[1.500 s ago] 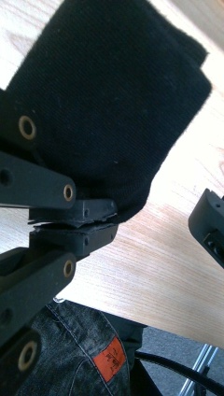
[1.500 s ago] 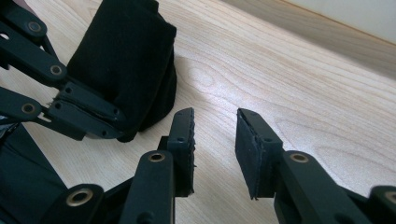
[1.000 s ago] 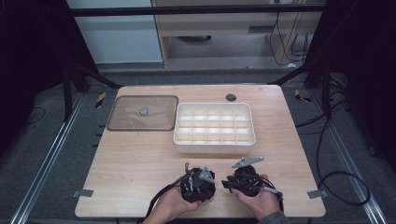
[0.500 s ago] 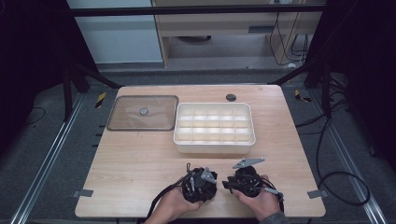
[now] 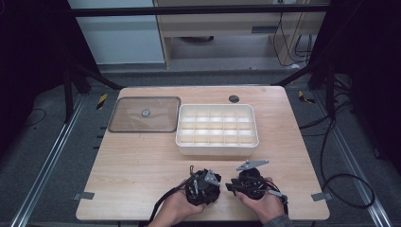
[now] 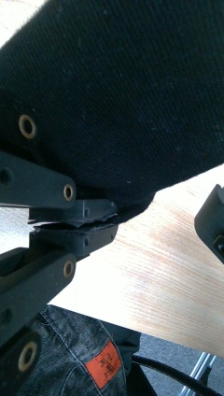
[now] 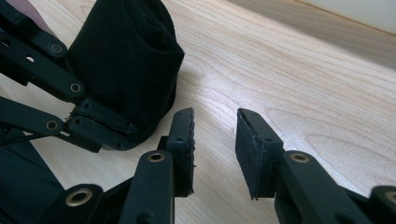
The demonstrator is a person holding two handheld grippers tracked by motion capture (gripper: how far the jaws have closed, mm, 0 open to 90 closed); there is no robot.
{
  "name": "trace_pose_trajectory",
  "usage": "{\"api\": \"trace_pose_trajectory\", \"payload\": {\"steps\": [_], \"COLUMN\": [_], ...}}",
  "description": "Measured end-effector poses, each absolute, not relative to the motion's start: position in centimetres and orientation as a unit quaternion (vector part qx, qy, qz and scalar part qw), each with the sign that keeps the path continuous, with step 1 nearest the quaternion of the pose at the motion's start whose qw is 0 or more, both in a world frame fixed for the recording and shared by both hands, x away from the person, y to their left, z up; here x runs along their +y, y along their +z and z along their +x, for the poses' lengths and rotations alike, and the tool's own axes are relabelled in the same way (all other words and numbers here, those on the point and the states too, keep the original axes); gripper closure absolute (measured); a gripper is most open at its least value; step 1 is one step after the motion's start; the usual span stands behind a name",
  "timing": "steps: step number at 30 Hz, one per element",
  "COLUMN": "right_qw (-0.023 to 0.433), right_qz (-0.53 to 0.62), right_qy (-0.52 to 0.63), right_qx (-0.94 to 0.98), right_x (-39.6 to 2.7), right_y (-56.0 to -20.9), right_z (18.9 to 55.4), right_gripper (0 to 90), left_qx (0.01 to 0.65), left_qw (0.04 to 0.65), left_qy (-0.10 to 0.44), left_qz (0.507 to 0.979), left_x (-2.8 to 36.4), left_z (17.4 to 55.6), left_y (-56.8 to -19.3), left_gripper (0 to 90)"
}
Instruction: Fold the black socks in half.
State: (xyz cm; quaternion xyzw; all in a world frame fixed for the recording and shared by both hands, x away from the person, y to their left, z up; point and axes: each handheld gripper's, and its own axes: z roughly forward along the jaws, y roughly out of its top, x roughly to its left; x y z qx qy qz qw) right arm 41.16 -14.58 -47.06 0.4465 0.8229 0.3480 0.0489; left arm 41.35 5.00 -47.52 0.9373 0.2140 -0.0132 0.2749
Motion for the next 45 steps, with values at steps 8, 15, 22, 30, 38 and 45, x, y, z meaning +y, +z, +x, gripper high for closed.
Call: {"api": "trace_pose_trajectory", "payload": {"steps": [8,15,22,30,38,45], "right_qw": [0.053,0.052,0.052,0.054,0.050,0.051], "right_qz": [0.449,0.453,0.453,0.458,0.459,0.459], "right_qy": [0.348,0.346,0.346,0.345,0.345,0.344], "right_qx": [0.821,0.820,0.820,0.818,0.818,0.817], "right_x": [-14.9,-15.2,-15.4,-15.6,-15.6,-15.6], "right_y": [-46.9,-46.9,-46.9,-46.9,-47.0,-47.0], "right_z": [41.2,41.2,41.2,41.2,41.2,41.1], "right_gripper": [64.9,62.3,60.2,58.7,58.3,58.1], "left_qx": [0.224,0.229,0.233,0.240,0.247,0.247], "left_qw": [0.281,0.290,0.288,0.305,0.313,0.316], "left_qy": [-0.006,0.006,0.009,0.015,0.018,0.024], "left_qz": [0.933,0.929,0.929,0.921,0.917,0.916], "left_x": [4.9,4.8,4.4,4.6,4.7,4.9], "left_z": [41.2,41.4,41.6,41.5,41.7,41.5], "left_y": [-47.1,-46.1,-46.4,-46.2,-46.3,-45.9], "left_gripper": [86.5,86.4,85.0,79.2,73.4,67.2]}}
